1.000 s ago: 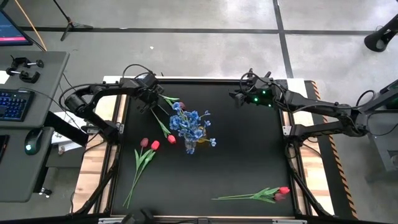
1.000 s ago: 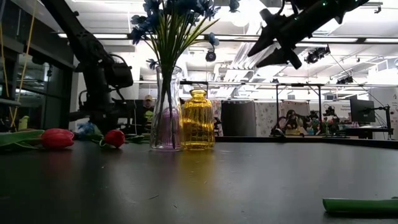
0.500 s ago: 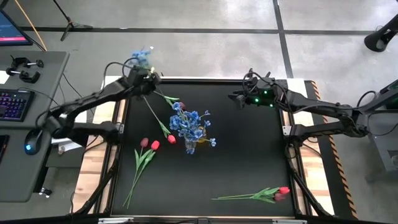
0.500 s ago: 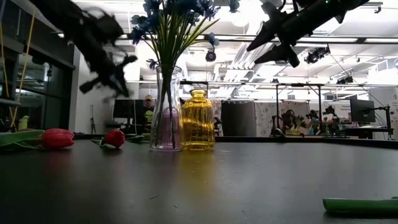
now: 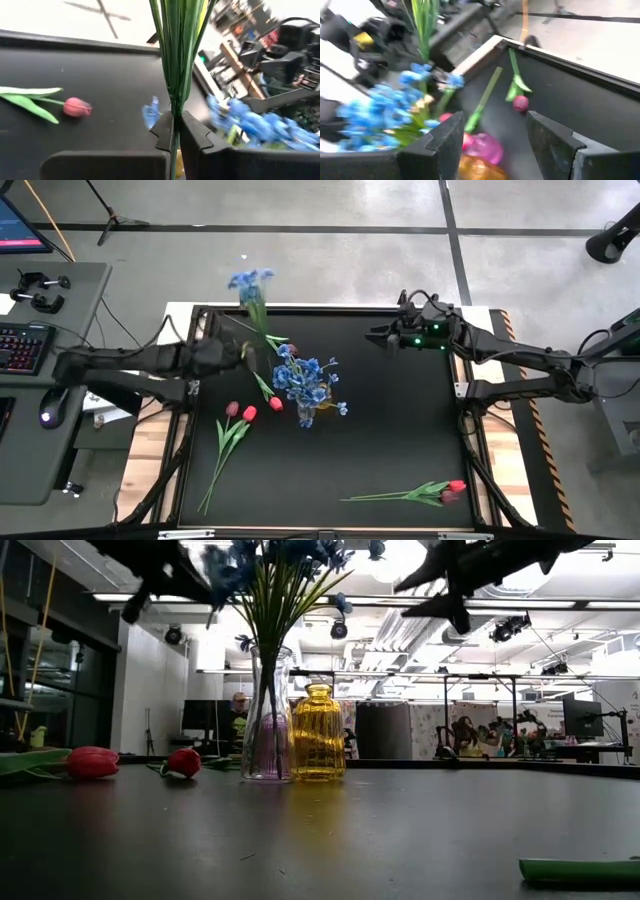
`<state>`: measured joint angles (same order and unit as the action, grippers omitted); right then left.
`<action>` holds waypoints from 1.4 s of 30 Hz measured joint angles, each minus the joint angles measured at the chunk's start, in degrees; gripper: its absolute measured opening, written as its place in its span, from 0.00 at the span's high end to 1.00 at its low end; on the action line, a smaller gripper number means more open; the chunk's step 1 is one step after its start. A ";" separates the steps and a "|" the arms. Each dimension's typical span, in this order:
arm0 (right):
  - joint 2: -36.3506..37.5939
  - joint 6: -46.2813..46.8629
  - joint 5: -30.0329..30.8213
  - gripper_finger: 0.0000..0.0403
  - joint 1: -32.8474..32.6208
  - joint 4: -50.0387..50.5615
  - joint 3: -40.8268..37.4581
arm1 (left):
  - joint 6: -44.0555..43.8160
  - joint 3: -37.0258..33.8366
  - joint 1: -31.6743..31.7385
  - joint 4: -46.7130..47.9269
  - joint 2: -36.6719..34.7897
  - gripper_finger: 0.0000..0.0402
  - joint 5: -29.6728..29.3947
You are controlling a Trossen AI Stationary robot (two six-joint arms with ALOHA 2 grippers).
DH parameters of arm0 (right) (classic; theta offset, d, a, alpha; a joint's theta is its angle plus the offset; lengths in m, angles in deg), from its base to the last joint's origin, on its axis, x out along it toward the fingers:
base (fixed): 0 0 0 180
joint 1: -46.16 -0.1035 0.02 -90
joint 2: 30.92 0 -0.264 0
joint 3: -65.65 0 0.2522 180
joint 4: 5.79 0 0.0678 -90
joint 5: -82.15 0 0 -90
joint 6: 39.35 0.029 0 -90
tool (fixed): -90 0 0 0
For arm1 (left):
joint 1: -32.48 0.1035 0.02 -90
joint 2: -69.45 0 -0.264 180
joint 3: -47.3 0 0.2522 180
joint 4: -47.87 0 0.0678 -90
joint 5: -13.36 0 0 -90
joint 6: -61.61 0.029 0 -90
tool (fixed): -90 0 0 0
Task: Sort flowers into vase by color
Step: Put the blue flower into the transparent vase
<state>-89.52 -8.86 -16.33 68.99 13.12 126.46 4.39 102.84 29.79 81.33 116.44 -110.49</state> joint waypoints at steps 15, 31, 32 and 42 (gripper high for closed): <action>1.69 10.09 2.88 0.49 -8.44 -27.89 0.00 | 15.38 -16.99 -29.77 -37.81 3.70 1.00 -19.58; 1.65 10.02 16.02 0.49 -17.41 -28.02 0.00 | 61.62 -25.46 -22.56 -64.39 4.73 1.00 3.99; 1.62 10.02 16.01 0.49 -17.49 -27.85 0.00 | 61.42 -25.46 -21.64 -64.99 5.34 1.00 4.75; 1.62 10.01 16.03 0.49 -17.53 -27.63 0.00 | 60.77 -27.55 -17.13 -83.96 19.39 1.00 7.80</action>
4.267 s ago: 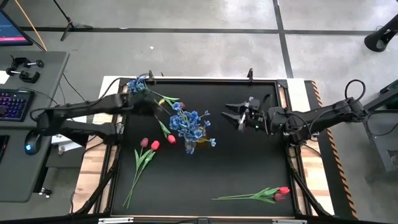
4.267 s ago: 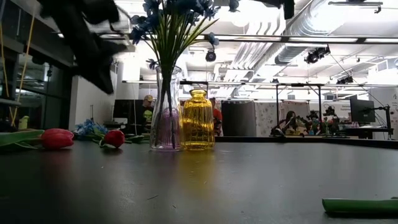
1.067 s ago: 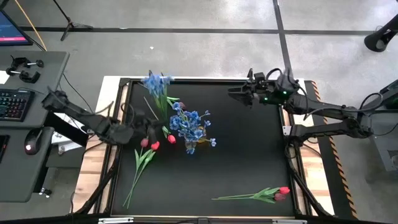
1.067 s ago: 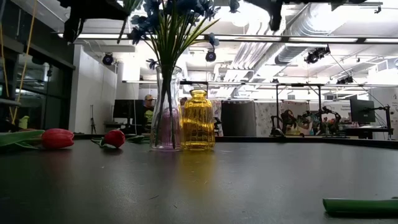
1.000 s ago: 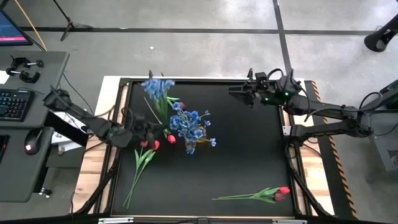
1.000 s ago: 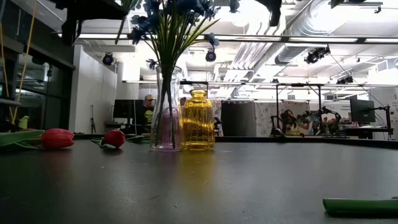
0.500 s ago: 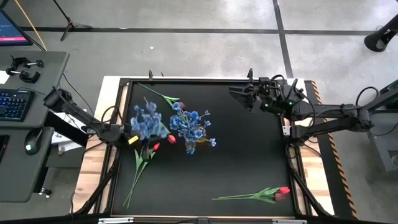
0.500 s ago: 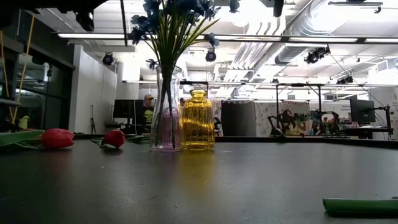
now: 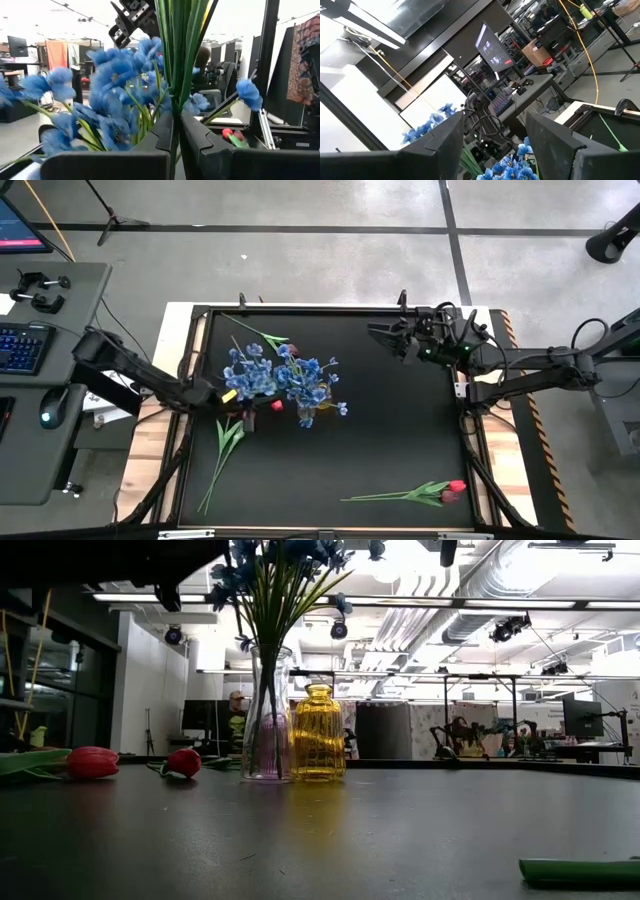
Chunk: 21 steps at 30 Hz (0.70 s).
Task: Sort flowers into vase by color
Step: Put the blue flower into the transparent vase
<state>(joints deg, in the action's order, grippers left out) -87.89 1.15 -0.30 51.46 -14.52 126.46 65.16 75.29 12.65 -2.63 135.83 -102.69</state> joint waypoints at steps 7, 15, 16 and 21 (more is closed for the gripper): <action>-0.02 -1.07 0.01 0.49 0.00 0.63 0.00 | 2.06 -0.28 2.88 -10.99 5.21 1.00 1.24; -0.02 -1.08 0.00 0.49 0.00 0.90 0.00 | -0.02 -0.28 5.49 -10.92 8.98 1.00 3.09; -0.02 -1.08 0.01 0.49 0.00 0.90 0.00 | -0.31 -0.28 5.63 -10.83 9.37 1.00 3.09; -0.02 -1.08 0.01 0.49 0.00 0.90 0.00 | -0.87 -0.28 5.63 -10.41 10.23 1.00 3.07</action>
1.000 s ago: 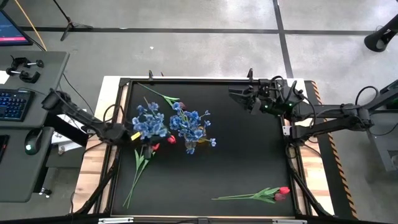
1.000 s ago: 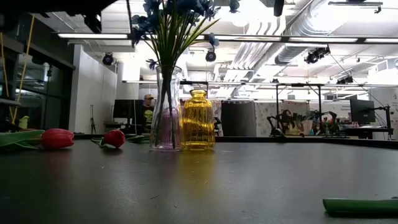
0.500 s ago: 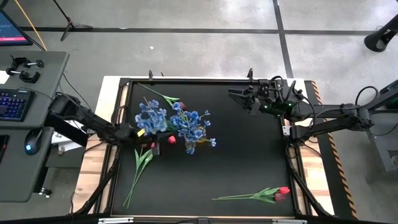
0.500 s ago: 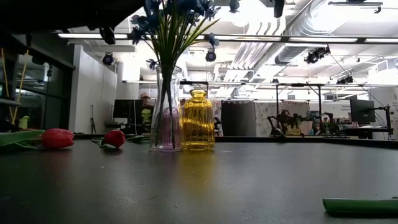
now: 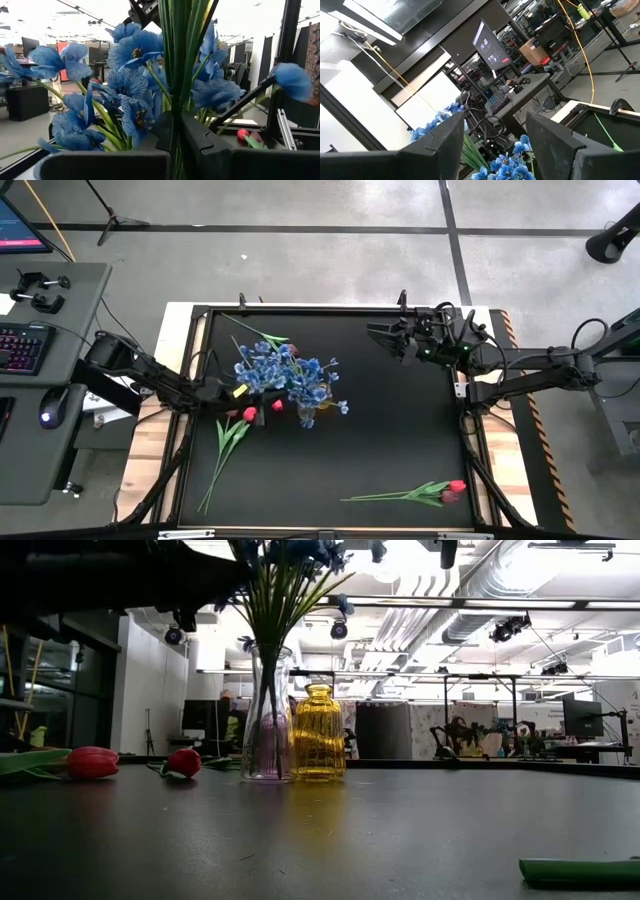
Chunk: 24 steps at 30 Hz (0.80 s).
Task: Sort flowers into vase by color
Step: Put the blue flower into the transparent vase
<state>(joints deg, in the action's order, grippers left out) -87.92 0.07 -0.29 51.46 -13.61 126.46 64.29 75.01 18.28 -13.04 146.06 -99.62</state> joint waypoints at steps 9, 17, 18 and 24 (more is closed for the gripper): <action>0.00 -0.72 0.01 0.49 0.00 0.00 0.00 | -5.55 -0.02 0.00 7.87 0.05 1.00 -0.11; 0.00 -1.07 0.01 0.49 0.00 -0.02 0.00 | -6.07 -0.02 -0.07 8.00 0.03 1.00 -0.11; 0.00 -1.09 0.01 0.49 0.00 0.00 0.00 | -6.96 0.00 -0.07 8.35 0.03 0.99 -0.20; 0.00 -1.09 0.01 0.49 0.00 -0.02 0.00 | -12.83 0.00 -0.06 10.09 -0.02 0.86 0.08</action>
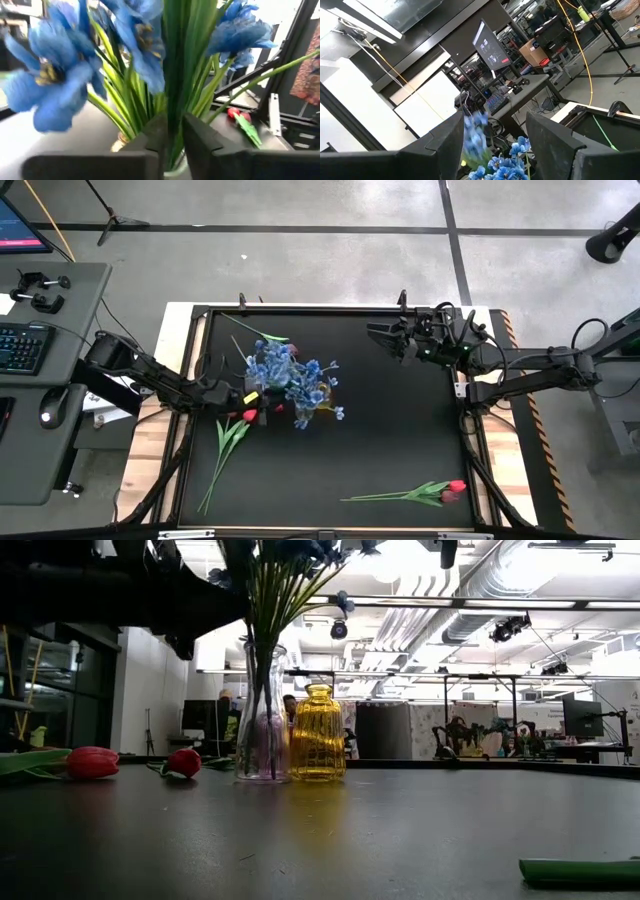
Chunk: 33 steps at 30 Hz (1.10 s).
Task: Sort flowers into vase by color
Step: Put the blue flower into the transparent vase
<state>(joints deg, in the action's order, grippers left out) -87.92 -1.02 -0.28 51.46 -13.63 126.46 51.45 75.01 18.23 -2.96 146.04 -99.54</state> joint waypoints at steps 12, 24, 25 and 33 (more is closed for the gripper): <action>0.00 -1.13 -0.02 0.49 0.00 -0.02 0.00 | -9.23 0.05 -0.01 11.06 -9.11 0.51 6.95; 0.02 -1.28 -0.01 0.49 0.02 -0.02 0.00 | -11.26 3.81 -0.01 39.92 -25.72 0.46 19.08; 0.02 -1.28 -0.01 0.49 0.01 -0.03 0.00 | -11.32 4.26 -0.01 42.35 -26.98 0.46 19.89; 0.02 -2.38 -0.01 0.49 0.00 -4.19 -0.02 | -10.51 11.67 -0.01 61.78 -36.20 0.46 23.79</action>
<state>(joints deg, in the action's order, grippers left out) -87.89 -3.40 -0.30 51.46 -17.82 126.43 40.95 86.68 18.22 58.82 109.84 -75.75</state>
